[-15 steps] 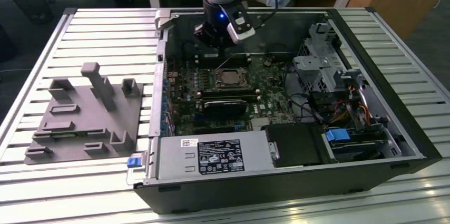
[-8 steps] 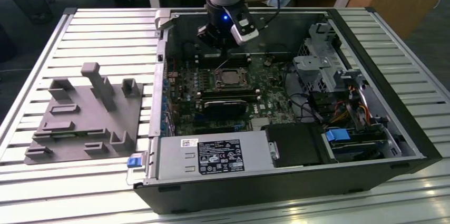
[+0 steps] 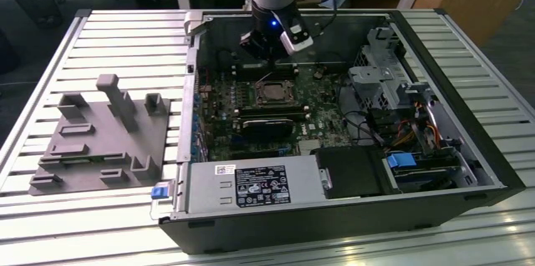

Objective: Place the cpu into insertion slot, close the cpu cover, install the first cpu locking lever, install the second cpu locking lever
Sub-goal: 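Install the first cpu locking lever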

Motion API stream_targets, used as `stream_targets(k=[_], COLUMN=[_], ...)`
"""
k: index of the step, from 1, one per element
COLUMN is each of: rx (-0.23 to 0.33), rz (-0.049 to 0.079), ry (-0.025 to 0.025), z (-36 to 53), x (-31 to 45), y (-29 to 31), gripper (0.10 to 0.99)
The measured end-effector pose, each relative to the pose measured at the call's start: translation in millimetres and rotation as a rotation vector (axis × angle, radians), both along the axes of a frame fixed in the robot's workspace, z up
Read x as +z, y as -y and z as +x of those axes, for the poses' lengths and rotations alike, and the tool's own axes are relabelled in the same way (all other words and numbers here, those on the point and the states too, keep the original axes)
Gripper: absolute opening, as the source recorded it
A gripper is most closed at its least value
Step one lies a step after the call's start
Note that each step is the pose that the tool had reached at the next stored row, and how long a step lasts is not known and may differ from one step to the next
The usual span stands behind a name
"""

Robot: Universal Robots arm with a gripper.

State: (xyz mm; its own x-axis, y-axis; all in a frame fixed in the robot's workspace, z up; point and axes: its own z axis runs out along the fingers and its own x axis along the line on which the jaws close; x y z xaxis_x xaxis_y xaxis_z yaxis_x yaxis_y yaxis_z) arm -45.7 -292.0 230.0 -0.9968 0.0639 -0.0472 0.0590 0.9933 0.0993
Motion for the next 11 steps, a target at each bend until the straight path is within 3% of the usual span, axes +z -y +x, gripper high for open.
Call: stream_targets(k=[11], rx=[0.004], rz=[0.000], ry=[-0.0028], z=[11.9], x=[-7.9], y=[-0.4], gripper=[0.106])
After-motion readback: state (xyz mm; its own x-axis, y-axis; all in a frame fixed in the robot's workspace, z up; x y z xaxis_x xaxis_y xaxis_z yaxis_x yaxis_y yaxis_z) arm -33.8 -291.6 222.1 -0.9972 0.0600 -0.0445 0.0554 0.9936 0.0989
